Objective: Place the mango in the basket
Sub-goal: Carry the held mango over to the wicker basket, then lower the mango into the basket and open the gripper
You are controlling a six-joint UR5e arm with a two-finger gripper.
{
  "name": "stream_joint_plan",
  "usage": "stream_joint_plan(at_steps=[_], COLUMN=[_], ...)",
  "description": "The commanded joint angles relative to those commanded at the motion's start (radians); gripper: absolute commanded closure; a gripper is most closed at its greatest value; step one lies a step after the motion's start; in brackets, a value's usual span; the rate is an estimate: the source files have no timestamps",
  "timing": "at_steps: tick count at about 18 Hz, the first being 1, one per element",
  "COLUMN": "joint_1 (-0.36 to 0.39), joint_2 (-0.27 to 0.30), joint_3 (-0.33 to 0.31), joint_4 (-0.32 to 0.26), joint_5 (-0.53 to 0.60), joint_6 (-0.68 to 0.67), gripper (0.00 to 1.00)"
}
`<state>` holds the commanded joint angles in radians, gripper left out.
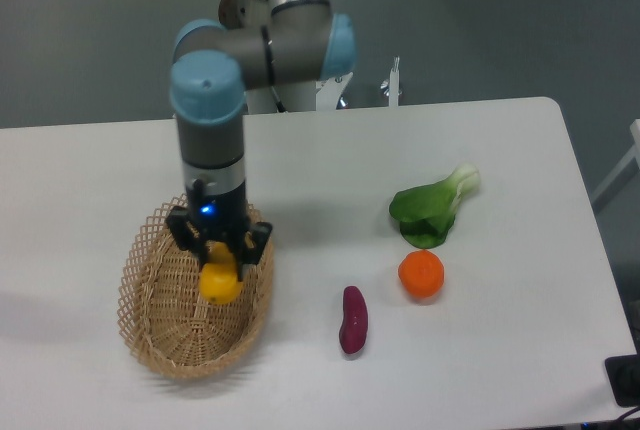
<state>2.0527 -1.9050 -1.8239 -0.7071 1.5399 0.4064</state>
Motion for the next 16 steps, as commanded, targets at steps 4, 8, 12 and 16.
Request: stream_joint_plan(at_steps=[4,8,12,16], joint_1=[-0.023,-0.043,-0.051,-0.051], joint_2=[-0.029,-0.051,-0.065,-0.072], joint_3=[-0.002,-0.002,-0.003,-0.003], joint_4=[0.002,0.002,0.002,0.002], joint_5=[0.026,0.023,0.026,0.028], joint_6=[0.032,0.025,0.025,0.026], gripper=[0.55,0.54,0.51,0.48])
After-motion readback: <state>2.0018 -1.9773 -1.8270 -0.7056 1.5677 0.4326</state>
